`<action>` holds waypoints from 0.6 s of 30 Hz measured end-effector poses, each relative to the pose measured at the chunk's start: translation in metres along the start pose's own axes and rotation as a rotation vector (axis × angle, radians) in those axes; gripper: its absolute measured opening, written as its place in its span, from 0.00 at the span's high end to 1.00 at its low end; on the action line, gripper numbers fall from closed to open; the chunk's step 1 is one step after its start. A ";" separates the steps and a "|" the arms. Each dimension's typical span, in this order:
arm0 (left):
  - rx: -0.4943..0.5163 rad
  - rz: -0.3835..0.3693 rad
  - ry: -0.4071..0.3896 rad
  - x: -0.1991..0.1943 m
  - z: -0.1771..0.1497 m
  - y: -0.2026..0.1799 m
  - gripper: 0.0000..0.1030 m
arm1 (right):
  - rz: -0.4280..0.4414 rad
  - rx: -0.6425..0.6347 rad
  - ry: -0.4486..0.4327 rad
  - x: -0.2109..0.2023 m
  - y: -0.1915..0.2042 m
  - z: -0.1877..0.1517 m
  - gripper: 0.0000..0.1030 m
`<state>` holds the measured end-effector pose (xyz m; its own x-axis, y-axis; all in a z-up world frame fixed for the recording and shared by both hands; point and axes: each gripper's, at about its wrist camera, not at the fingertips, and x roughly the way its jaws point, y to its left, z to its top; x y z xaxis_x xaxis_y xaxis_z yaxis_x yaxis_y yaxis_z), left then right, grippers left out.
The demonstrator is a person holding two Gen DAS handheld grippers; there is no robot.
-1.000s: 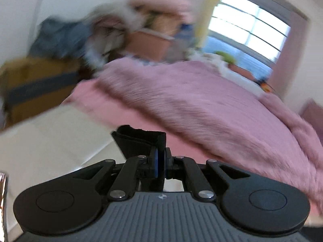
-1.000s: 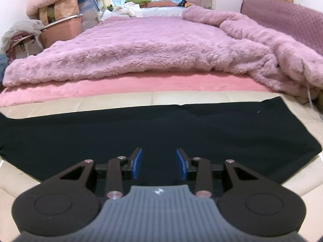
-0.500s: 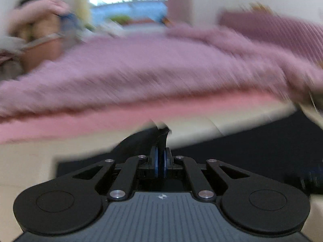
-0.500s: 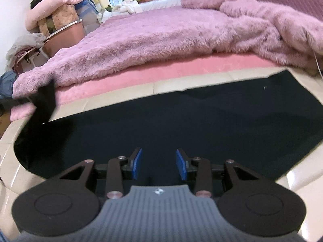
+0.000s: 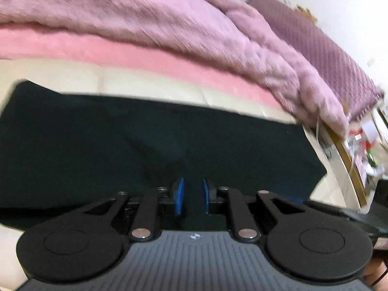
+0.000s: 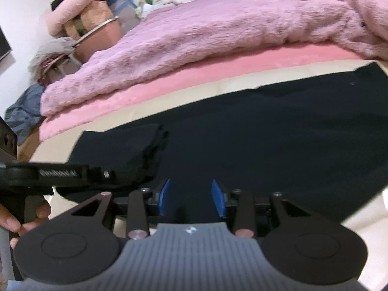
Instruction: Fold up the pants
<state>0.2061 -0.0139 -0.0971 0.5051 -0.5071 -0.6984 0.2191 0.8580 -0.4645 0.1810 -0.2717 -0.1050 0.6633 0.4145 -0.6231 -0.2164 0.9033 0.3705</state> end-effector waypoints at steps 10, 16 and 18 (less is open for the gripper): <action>-0.023 0.258 -0.107 -0.036 0.017 0.042 0.82 | 0.147 0.083 0.064 0.066 0.025 0.028 0.52; -0.069 0.277 -0.139 -0.055 0.013 0.058 0.81 | 0.132 0.158 0.092 0.104 0.033 0.033 0.54; -0.080 0.282 -0.145 -0.056 0.014 0.061 0.81 | 0.134 0.147 0.091 0.109 0.042 0.033 0.73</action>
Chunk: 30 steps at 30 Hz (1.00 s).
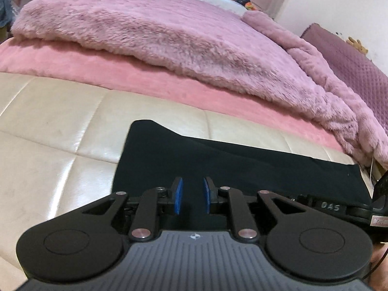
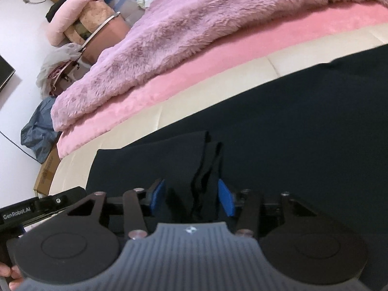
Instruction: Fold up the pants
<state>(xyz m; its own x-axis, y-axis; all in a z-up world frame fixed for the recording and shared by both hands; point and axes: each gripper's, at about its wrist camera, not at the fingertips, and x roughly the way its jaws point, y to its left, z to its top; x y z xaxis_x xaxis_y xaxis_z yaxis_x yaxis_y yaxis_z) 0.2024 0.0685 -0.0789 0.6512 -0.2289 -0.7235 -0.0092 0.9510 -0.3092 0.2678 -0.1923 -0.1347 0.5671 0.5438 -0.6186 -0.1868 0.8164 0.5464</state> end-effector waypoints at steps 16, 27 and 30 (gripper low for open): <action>-0.098 0.052 -0.138 -0.054 0.011 0.024 0.81 | 0.003 -0.280 -0.131 -0.078 0.071 0.060 1.00; -0.039 -0.012 -0.126 -0.040 0.014 -0.025 0.81 | -0.039 -0.349 -0.182 -0.210 0.053 0.160 1.00; 0.010 -0.031 -0.106 -0.027 0.015 -0.048 0.81 | -0.091 -0.355 -0.191 -0.235 0.030 0.175 1.00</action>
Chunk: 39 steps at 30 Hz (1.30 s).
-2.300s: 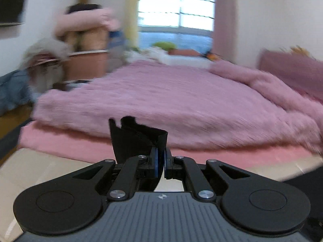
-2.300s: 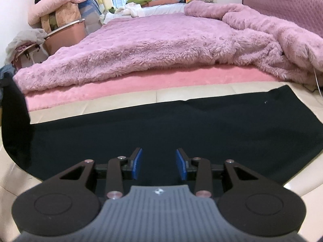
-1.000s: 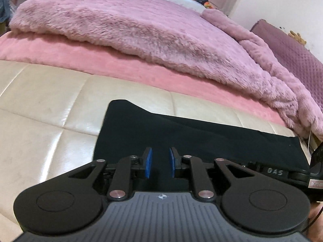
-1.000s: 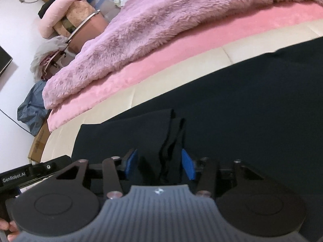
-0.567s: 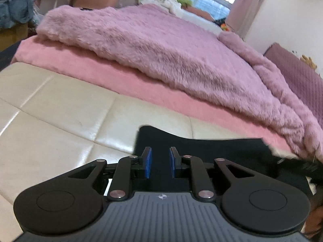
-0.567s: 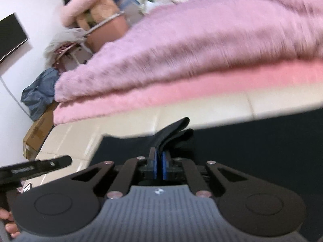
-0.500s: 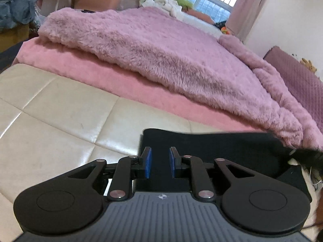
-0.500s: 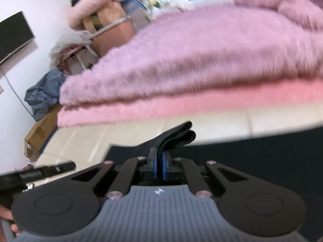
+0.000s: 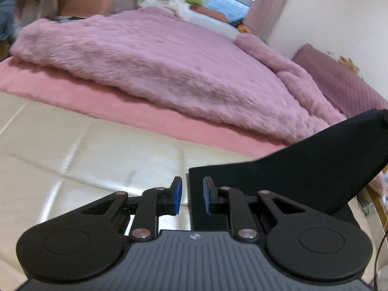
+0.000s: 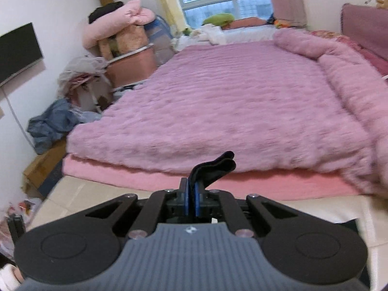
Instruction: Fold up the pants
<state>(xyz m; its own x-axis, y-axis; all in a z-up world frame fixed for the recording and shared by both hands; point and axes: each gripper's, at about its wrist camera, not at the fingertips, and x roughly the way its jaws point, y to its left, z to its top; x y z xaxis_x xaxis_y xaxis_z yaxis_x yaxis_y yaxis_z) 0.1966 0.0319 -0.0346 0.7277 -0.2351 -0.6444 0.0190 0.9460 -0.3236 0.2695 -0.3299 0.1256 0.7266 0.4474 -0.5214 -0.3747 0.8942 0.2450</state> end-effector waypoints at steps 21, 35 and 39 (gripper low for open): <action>0.259 -0.029 0.222 0.115 -0.025 -0.090 0.81 | -0.327 0.202 0.223 0.065 -0.250 -0.112 1.00; 0.249 -0.032 0.205 0.124 -0.015 -0.087 0.81 | -0.443 -0.136 0.122 0.063 -0.212 -0.110 1.00; 0.274 -0.017 0.224 0.132 -0.020 -0.089 0.81 | -0.488 -0.102 0.209 0.091 -0.236 -0.134 1.00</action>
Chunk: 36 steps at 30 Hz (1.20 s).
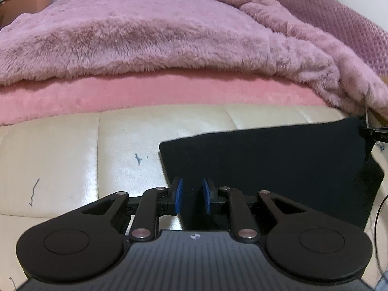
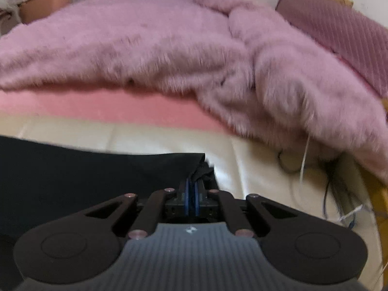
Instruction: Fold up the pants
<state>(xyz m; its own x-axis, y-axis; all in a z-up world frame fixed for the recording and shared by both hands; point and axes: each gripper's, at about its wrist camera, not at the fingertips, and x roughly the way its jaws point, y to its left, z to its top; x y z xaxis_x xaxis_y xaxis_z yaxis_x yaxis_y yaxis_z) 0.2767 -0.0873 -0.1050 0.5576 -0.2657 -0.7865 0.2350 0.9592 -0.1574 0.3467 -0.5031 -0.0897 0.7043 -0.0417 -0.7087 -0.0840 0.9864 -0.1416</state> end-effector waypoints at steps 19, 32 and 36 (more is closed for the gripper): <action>0.130 0.120 -0.009 0.044 0.026 -0.001 0.86 | -0.074 0.022 0.076 0.027 -0.002 -0.017 0.90; 0.019 0.076 -0.060 -0.017 0.014 0.015 0.79 | -0.160 0.127 0.039 -0.009 -0.036 -0.029 0.76; 0.070 -0.010 -0.059 -0.034 -0.011 -0.010 0.79 | -0.020 0.125 -0.082 -0.037 -0.024 -0.036 0.76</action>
<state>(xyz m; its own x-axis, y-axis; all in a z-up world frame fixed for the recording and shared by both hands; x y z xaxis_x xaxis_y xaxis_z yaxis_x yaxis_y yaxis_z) 0.2469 -0.0865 -0.0837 0.6007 -0.2825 -0.7479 0.2951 0.9478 -0.1209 0.2974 -0.5308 -0.0847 0.7607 -0.0531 -0.6469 0.0154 0.9978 -0.0638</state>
